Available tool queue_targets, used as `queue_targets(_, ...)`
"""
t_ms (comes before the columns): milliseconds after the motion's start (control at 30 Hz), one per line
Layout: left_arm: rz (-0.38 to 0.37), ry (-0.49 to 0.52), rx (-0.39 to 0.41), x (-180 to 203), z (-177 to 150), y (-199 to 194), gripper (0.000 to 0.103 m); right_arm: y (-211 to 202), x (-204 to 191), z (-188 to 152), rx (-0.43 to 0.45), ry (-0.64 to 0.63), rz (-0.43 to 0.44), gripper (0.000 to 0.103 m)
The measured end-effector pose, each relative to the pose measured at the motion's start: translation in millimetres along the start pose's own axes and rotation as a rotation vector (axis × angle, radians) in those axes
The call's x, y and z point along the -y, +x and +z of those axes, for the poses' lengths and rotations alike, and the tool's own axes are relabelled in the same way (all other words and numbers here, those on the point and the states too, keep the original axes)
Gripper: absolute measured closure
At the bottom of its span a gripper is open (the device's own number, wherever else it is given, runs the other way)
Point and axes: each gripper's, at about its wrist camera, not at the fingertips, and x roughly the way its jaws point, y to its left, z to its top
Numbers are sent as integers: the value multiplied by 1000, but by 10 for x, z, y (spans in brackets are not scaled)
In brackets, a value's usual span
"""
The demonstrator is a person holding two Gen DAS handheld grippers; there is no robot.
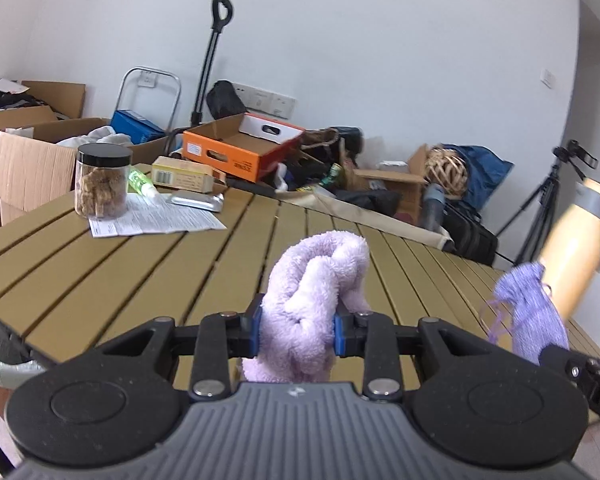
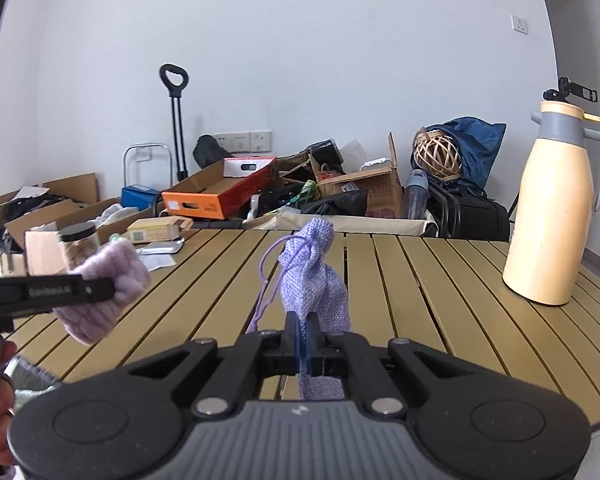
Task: Collect trash
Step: 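Carry the scrunchie and purple pouch down over the black bin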
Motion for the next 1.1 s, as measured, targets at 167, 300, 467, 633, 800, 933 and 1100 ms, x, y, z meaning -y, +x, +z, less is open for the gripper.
queue_targets(167,-21,53,-10,153,-214,-284,71,-344,4,-111,7,5,29,101)
queue_targets(300,-27,88,-32,219,-358,-482,71,-595,15,-207,10,6,46,101)
queue_targets(467,-31,121,-50,277,-488,-735,71,-856,38,-371,5,20,65,101)
queue_targets(633,-45,166,-64,340,-633,-962,71,-1042,45,-587,-21,36,85,101)
queue_targets(800,-65,207,-104,402,-835,-1105,71,-1155,35,-850,-62,57,101,101)
queue_targets(933,-74,242,-153,449,-1031,-1146,71,-1178,49,-1090,-118,80,110,101)
queue_targets(1100,-83,275,-224,486,-1266,-1132,71,-1162,38,-1396,-195,104,121,101)
